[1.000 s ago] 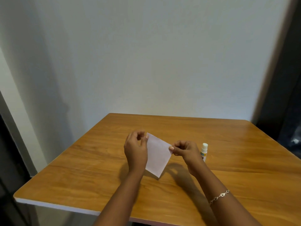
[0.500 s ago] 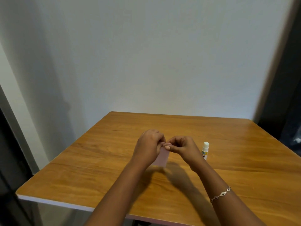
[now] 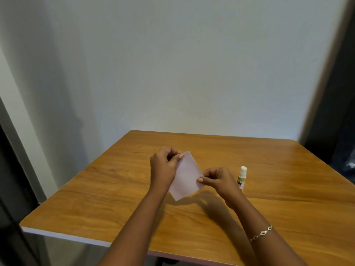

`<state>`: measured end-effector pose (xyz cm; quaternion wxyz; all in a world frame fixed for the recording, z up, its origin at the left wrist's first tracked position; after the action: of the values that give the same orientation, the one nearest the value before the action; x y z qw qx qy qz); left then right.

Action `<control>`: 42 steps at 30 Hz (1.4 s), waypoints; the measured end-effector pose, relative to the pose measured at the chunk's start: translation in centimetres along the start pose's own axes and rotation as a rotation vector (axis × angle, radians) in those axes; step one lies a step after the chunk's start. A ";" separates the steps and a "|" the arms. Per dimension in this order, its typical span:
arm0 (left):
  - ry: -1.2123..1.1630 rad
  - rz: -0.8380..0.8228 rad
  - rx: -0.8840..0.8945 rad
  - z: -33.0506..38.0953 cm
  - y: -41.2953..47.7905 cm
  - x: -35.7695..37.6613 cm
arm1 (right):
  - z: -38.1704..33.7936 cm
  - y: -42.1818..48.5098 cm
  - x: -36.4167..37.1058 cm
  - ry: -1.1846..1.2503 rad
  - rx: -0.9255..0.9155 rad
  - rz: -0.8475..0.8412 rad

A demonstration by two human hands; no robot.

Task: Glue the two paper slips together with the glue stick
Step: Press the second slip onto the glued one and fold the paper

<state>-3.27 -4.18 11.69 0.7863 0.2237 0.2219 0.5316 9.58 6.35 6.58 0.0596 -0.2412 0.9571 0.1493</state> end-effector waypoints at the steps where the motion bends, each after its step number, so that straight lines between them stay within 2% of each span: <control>1: -0.014 0.014 -0.027 -0.2 0.0 -0.1 | 0.2 -0.1 -0.1 0.021 0.009 0.007; 6: -0.041 0.073 -0.157 -1.4 -0.2 -0.2 | 0.8 -0.2 -0.2 0.118 0.030 0.060; 8: 0.016 0.039 -0.116 -1.4 -0.4 -0.3 | 0.6 -0.2 -0.2 0.098 0.015 0.076; 9: 0.114 0.018 -0.015 -1.2 -0.5 -0.4 | 0.4 -0.1 -0.2 0.071 0.004 0.074; 12: 0.422 -0.088 0.450 -0.4 -1.2 0.1 | -0.3 0.1 -0.2 -0.069 -0.059 0.047; 15: 0.495 -0.276 0.647 0.7 -1.8 1.2 | -1.3 0.2 0.2 -0.197 -0.138 -0.001; 18: 0.503 -0.387 0.593 1.1 -1.7 1.6 | -2.4 0.0 0.5 -0.239 -0.182 -0.020; 22: 0.400 -0.270 0.433 0.9 -1.1 1.6 | -2.7 0.0 0.6 -0.097 -0.110 -0.041; 27: 0.311 -0.197 0.377 0.9 -0.8 1.3 | -1.9 -0.1 1.0 -0.083 -0.085 -0.027; 37: 0.206 -0.168 0.396 0.5 -0.5 0.5 | 0.5 0.4 1.1 -0.315 -0.110 -0.039; 42: 0.223 -0.303 0.392 -0.8 -1.5 0.3 | 1.0 1.5 1.5 -0.512 -0.250 0.039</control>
<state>-2.53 -4.32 10.07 0.7692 0.2760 0.4368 0.3760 7.59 7.23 5.71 0.2663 -0.1825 0.8895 0.3235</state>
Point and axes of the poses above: each hand's wrist, its own y-axis towards the middle knuckle, its own x-axis out of the palm, z = x × y, the point moved 2 cm from there along y, towards the middle knuckle, and after that the axes turned 14 degrees about z, right-handed, at the moved point
